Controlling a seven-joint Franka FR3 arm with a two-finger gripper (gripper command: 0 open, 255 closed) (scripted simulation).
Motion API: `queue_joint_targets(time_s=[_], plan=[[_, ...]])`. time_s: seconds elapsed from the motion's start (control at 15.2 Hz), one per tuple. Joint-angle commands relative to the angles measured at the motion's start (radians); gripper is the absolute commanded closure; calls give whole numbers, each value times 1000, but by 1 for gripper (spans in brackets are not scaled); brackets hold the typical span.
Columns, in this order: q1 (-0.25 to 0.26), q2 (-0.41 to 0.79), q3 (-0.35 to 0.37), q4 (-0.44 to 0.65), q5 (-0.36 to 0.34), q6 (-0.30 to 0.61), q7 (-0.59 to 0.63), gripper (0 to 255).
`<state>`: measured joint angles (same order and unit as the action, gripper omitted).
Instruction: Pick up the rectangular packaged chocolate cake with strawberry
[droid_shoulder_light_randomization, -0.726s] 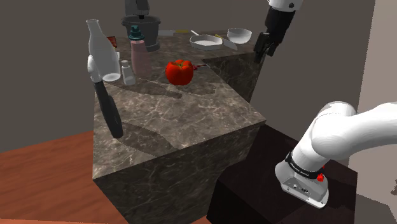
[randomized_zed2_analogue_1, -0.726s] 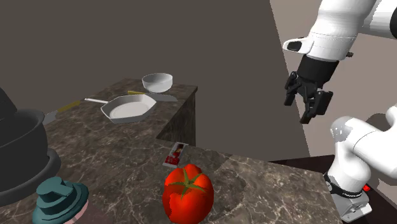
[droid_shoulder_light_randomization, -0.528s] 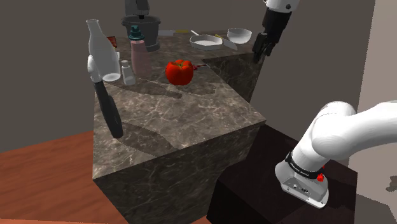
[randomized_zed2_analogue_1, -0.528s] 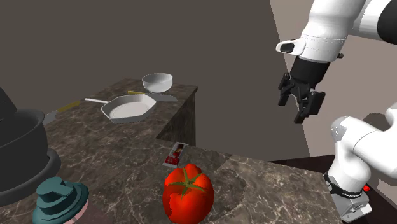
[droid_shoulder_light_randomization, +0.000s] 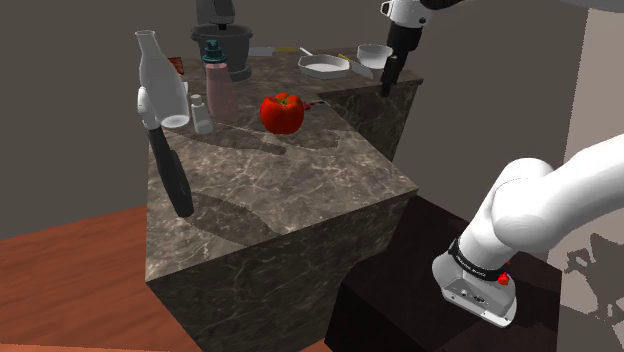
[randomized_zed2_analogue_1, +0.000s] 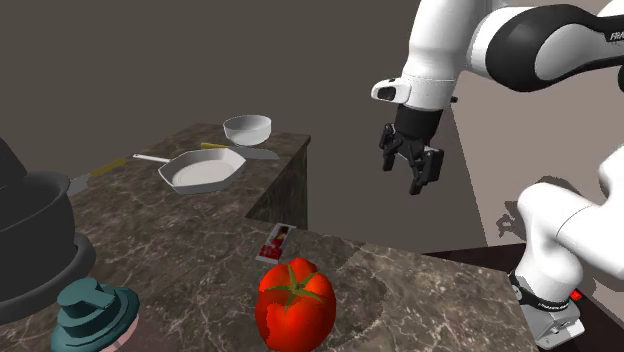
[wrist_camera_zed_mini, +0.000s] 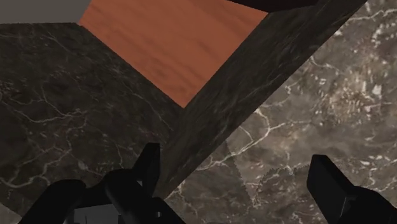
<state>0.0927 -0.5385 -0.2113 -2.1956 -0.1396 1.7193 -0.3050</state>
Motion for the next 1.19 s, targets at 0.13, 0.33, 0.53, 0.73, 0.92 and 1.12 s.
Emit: queue_joint_targets(time_s=[0.13, 0.33, 0.53, 0.73, 0.92, 1.12], plan=[[39, 153, -70, 84, 10, 66, -188, 0], [63, 273, -112, 163, 36, 102, -327, 0], [81, 399, -144, 254, 76, 126, -467, 0], [87, 526, -159, 356, 125, 137, -603, 0], [82, 654, -159, 469, 175, 135, -730, 0], [67, 780, -144, 594, 219, 121, -846, 0]])
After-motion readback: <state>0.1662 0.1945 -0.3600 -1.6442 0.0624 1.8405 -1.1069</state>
